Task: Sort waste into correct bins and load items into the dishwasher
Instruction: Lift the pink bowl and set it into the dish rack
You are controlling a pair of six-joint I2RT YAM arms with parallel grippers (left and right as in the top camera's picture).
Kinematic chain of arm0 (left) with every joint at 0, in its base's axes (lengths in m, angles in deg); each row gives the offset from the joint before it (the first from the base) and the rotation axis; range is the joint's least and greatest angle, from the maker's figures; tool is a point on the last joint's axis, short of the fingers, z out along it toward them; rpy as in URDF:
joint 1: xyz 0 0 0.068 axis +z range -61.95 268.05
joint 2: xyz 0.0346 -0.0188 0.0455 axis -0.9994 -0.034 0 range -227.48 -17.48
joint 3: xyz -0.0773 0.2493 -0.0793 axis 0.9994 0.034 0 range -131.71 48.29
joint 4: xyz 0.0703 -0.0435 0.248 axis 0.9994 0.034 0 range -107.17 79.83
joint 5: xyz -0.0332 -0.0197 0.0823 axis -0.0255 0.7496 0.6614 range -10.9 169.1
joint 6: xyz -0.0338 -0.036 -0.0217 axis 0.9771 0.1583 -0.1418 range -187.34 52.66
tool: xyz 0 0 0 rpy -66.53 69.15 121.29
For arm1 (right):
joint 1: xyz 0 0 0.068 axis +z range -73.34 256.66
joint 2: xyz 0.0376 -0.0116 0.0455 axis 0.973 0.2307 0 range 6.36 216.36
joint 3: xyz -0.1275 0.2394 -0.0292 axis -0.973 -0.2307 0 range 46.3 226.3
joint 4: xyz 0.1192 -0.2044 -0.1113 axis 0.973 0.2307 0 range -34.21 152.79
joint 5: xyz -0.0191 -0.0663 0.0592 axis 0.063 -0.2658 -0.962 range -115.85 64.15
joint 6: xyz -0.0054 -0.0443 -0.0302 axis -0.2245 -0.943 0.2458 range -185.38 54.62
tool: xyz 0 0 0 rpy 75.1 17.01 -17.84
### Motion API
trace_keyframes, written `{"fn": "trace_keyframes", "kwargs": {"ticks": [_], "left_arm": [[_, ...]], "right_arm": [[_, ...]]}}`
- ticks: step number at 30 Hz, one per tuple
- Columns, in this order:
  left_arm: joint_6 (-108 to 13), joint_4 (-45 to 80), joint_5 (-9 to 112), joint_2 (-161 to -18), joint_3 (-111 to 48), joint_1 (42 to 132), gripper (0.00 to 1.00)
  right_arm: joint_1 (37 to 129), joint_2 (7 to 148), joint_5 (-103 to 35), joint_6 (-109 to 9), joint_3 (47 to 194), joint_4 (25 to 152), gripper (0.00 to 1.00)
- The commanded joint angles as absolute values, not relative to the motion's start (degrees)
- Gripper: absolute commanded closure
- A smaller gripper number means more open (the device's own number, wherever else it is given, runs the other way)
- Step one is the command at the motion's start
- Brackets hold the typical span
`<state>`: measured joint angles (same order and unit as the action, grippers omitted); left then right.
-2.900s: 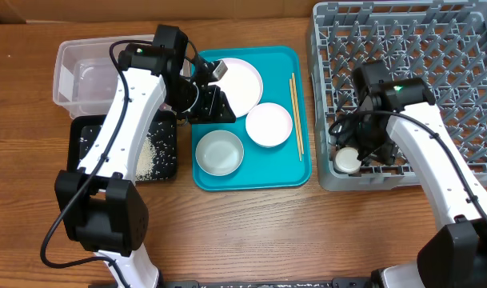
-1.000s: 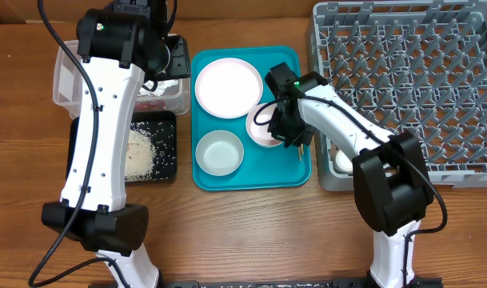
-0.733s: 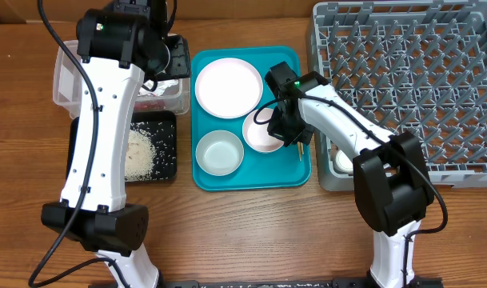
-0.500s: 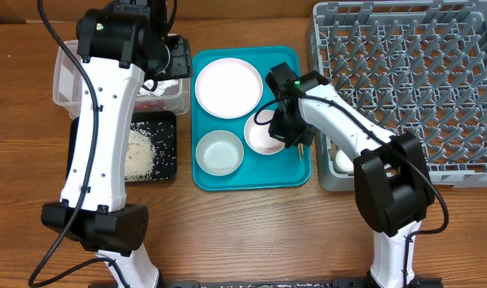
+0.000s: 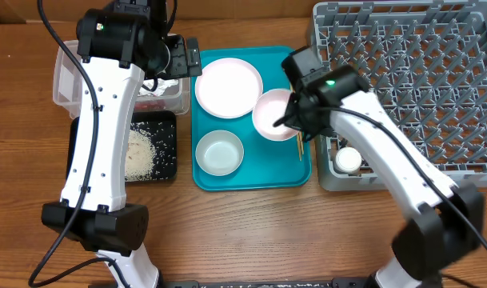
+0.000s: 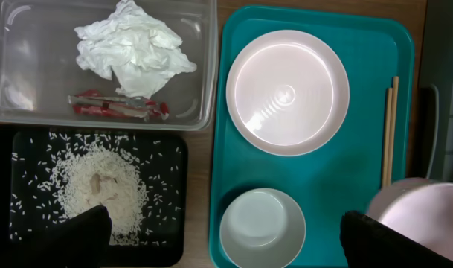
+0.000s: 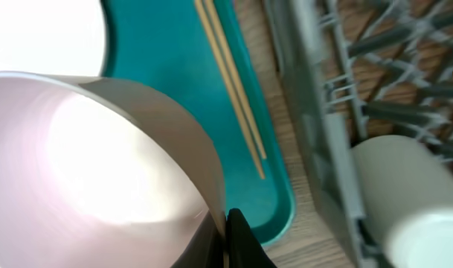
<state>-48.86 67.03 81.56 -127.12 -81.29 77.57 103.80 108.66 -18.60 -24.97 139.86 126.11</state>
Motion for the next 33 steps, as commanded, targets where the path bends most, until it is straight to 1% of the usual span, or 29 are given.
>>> {"fn": "trace_keyframes", "kwargs": {"ticks": [1,8,13,16,18,20,23,27,31,33], "left_arm": [[-48.4,66.8,82.5,-126.9,-82.2,77.6,0.00],[-48.5,66.8,82.5,-126.9,-82.2,77.6,0.00],[-48.4,66.8,82.5,-126.9,-82.2,77.6,0.00],[-48.5,66.8,82.5,-126.9,-82.2,77.6,0.00],[-48.5,66.8,82.5,-126.9,-82.2,77.6,0.00],[-48.4,66.8,82.5,-126.9,-82.2,77.6,0.00],[-48.4,66.8,82.5,-126.9,-82.2,77.6,0.00],[-48.4,66.8,82.5,-126.9,-82.2,77.6,0.00],[-48.4,66.8,82.5,-126.9,-82.2,77.6,0.00],[-48.4,66.8,82.5,-126.9,-82.2,77.6,0.00]], "right_arm": [[103.7,103.0,-11.3,-25.5,141.3,126.6,0.96],[101.2,93.3,0.2,-25.6,141.3,126.7,0.96],[100.1,87.8,16.0,-25.5,141.3,125.3,0.96],[100.1,86.8,27.1,-25.6,141.3,122.9,0.96],[100.1,87.2,34.4,-27.7,141.2,120.6,0.96],[100.1,88.6,41.1,-31.9,141.2,117.0,0.96],[99.9,91.9,47.3,-42.4,141.2,107.8,0.96],[98.6,98.0,47.7,-60.1,141.2,90.3,0.96],[96.2,104.9,47.1,-74.8,141.2,72.5,0.96],[94.6,108.6,44.6,-81.7,141.2,64.8,0.96]]}}
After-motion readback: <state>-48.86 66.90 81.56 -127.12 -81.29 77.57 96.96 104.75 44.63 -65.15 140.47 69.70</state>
